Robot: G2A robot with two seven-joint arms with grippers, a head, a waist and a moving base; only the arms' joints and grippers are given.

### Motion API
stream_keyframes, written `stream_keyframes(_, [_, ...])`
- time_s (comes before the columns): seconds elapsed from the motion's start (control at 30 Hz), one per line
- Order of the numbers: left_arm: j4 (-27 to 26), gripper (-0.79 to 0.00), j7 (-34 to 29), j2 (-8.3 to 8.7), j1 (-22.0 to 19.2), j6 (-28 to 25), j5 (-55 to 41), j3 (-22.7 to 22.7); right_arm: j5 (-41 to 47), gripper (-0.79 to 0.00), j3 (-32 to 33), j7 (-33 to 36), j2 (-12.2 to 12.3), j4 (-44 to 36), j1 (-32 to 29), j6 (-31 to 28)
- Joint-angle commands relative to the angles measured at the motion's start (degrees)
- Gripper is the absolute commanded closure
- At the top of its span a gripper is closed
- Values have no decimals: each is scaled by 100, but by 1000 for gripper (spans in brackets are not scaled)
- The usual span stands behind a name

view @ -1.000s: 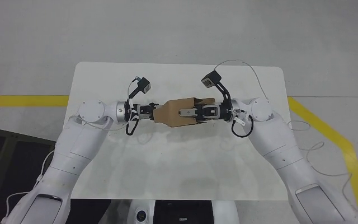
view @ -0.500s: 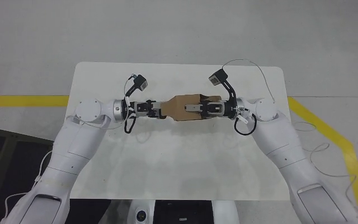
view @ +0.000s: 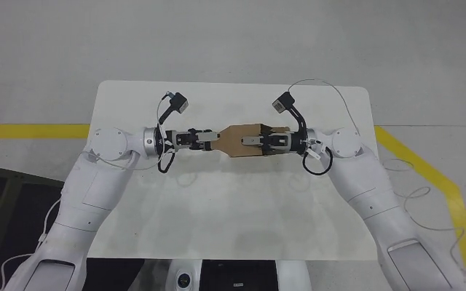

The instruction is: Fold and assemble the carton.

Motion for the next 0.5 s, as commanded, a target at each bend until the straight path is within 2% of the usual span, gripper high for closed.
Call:
stream_keyframes(0.0, [-74,-785,143,4,-2,55,265,31,-13,0,-13,-14,-8,11,7,2])
stream_keyframes(0.27, [-221,-785,474,52,122,216,902,-16,50,0,76,26,3,28,-7,-41])
stream_keyframes(0.47, [-33,-785,591,75,144,283,931,-113,69,0,124,56,13,-105,-45,-38])
